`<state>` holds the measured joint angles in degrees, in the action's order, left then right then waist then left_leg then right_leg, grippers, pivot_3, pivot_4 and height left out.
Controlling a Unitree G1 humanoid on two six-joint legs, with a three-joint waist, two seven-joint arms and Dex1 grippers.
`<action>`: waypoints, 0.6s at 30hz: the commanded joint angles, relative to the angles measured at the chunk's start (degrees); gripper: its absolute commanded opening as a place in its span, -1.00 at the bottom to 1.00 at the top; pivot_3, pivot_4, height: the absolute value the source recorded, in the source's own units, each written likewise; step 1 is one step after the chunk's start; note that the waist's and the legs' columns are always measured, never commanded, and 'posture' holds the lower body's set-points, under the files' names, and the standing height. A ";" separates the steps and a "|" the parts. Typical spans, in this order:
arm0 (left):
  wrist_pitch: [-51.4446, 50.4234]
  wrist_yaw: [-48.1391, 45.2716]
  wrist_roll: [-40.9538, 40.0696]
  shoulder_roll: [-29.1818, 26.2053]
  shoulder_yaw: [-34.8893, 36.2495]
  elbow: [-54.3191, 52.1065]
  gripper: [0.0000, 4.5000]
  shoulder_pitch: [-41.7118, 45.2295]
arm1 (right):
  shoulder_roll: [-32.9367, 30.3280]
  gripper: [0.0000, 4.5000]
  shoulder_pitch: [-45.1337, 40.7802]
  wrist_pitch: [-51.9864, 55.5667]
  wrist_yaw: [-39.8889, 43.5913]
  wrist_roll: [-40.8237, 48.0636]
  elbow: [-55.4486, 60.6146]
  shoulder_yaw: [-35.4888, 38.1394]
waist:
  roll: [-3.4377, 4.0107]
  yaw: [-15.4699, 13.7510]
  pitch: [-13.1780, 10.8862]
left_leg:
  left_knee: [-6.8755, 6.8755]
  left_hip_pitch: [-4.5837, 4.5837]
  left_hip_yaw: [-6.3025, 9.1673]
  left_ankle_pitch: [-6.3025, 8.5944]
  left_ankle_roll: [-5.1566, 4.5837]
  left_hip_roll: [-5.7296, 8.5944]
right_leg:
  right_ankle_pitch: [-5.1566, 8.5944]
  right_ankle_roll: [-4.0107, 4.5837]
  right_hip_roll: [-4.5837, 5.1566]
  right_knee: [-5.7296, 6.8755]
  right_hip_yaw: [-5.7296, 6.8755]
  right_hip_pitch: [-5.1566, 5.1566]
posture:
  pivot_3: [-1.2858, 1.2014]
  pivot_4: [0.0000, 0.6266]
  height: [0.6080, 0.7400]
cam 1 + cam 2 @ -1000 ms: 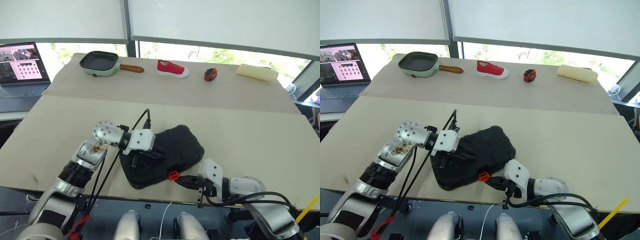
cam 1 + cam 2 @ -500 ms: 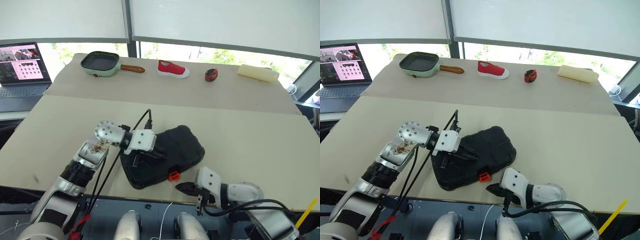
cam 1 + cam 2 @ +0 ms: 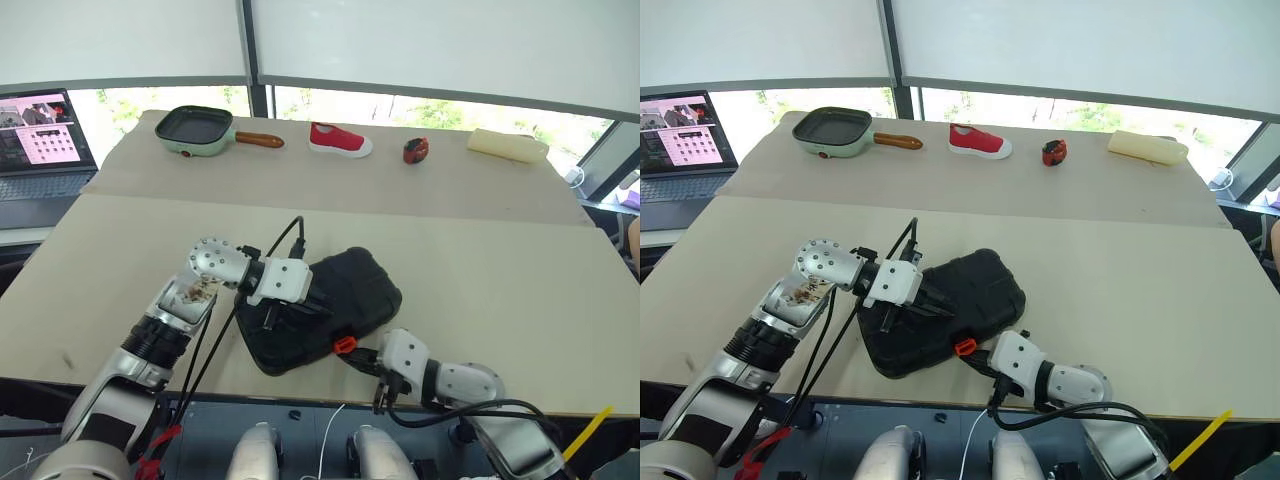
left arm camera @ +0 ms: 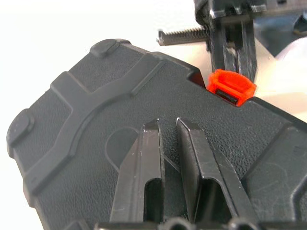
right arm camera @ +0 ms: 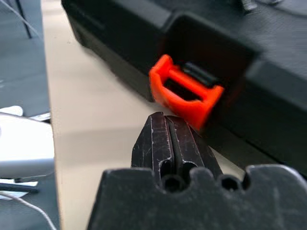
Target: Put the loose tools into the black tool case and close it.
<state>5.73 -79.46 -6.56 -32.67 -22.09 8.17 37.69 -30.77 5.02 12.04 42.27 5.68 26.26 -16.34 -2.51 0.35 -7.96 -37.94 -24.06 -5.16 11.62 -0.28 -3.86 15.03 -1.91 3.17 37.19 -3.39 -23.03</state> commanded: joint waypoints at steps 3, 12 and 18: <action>1.16 -1.62 4.62 -0.20 -4.70 2.75 -0.72 -2.47 | 1.13 -1.00 -2.14 -2.59 -1.44 2.41 6.87 4.15 | 0.00 0.35 0.00 | 0.00 0.00 0.00 0.00 0.00 0.00 | 0.00 0.00 0.00 0.00 0.00 0.00 | 0.03 -0.52 1.00; 1.33 -1.06 5.00 -0.03 -4.62 3.24 -0.72 -2.82 | 0.26 -1.00 -2.93 4.65 0.98 6.61 8.67 4.66 | 0.03 0.42 0.05 | 0.00 0.04 0.01 0.00 0.00 -0.04 | 0.00 0.02 -0.03 0.00 -0.01 0.02 | 0.03 -0.52 1.00; 0.71 0.17 5.04 -0.16 -3.70 4.00 -0.72 -3.02 | -1.93 -1.00 -3.74 8.56 2.63 9.01 10.19 5.19 | 0.13 0.45 0.15 | 0.03 0.32 0.00 0.01 0.00 -0.04 | 0.02 0.04 -0.03 -0.01 -0.01 0.27 | 0.03 -0.52 1.00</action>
<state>7.65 -78.71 -5.84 -32.18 -22.11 9.11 37.19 -31.65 2.38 19.52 43.93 12.75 33.66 -12.28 -2.39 0.80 -7.81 -37.91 -23.74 -5.16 11.63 -0.27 -3.90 15.06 -1.87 3.15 37.17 -3.40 -22.73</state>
